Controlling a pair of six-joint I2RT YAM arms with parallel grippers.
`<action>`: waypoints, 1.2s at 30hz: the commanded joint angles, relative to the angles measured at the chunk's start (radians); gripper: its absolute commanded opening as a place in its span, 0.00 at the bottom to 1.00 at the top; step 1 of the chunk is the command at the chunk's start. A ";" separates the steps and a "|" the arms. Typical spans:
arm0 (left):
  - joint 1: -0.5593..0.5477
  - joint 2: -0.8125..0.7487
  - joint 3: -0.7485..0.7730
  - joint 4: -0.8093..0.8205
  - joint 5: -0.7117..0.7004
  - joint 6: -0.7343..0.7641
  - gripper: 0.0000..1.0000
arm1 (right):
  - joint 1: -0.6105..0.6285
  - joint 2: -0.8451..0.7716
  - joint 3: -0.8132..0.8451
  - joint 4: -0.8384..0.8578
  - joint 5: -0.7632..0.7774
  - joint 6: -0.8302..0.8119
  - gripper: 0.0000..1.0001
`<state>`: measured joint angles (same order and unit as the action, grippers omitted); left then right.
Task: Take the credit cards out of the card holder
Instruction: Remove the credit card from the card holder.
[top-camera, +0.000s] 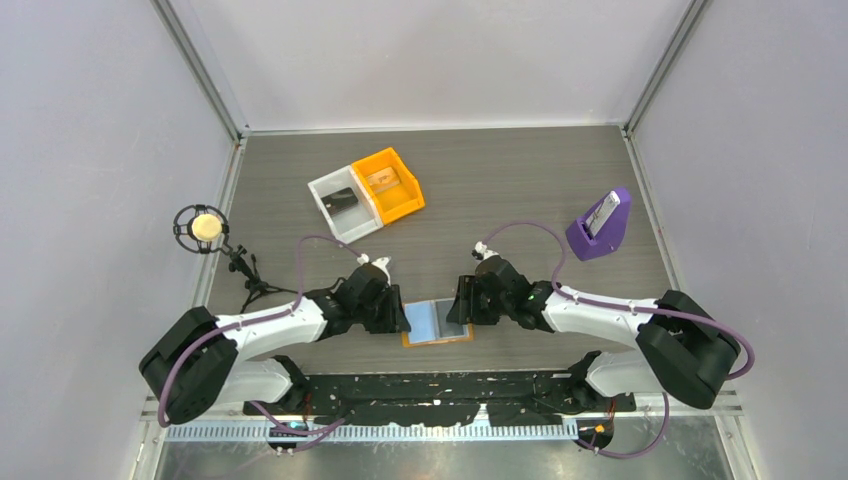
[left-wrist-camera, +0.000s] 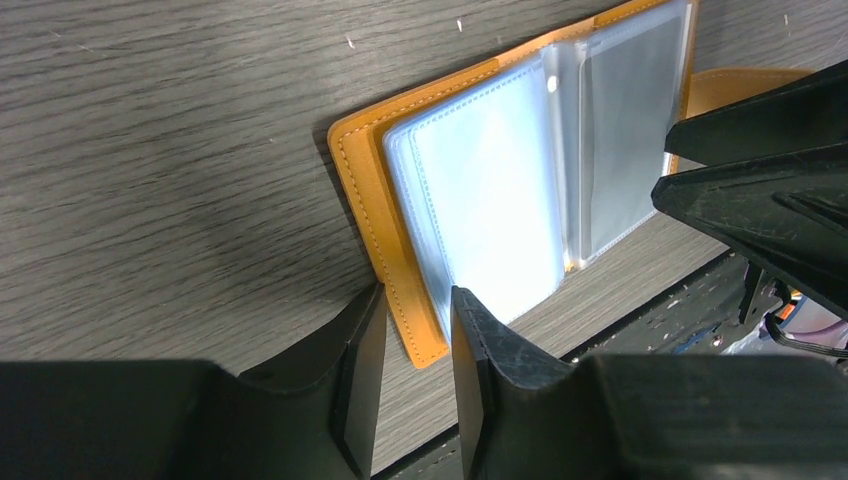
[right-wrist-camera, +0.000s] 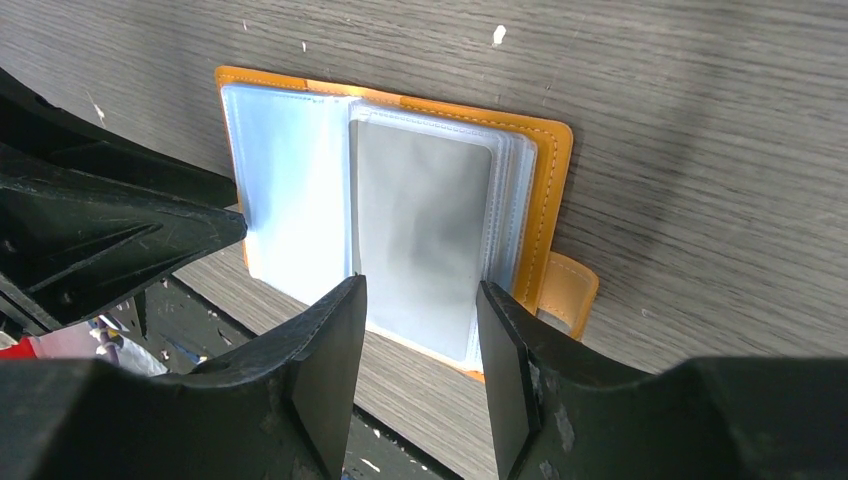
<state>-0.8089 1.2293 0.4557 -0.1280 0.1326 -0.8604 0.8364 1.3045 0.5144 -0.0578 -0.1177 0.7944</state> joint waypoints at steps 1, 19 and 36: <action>-0.013 0.019 0.012 0.043 0.024 -0.008 0.32 | 0.001 0.016 0.014 -0.015 0.026 -0.017 0.52; -0.028 0.037 0.010 0.077 0.044 -0.021 0.28 | 0.001 -0.009 0.010 0.019 0.009 -0.015 0.58; -0.048 0.034 0.012 0.084 0.043 -0.032 0.28 | -0.052 -0.127 -0.124 0.350 -0.135 0.151 0.55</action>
<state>-0.8410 1.2552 0.4557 -0.0910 0.1562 -0.8841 0.7868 1.2346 0.3836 0.1867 -0.1955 0.9012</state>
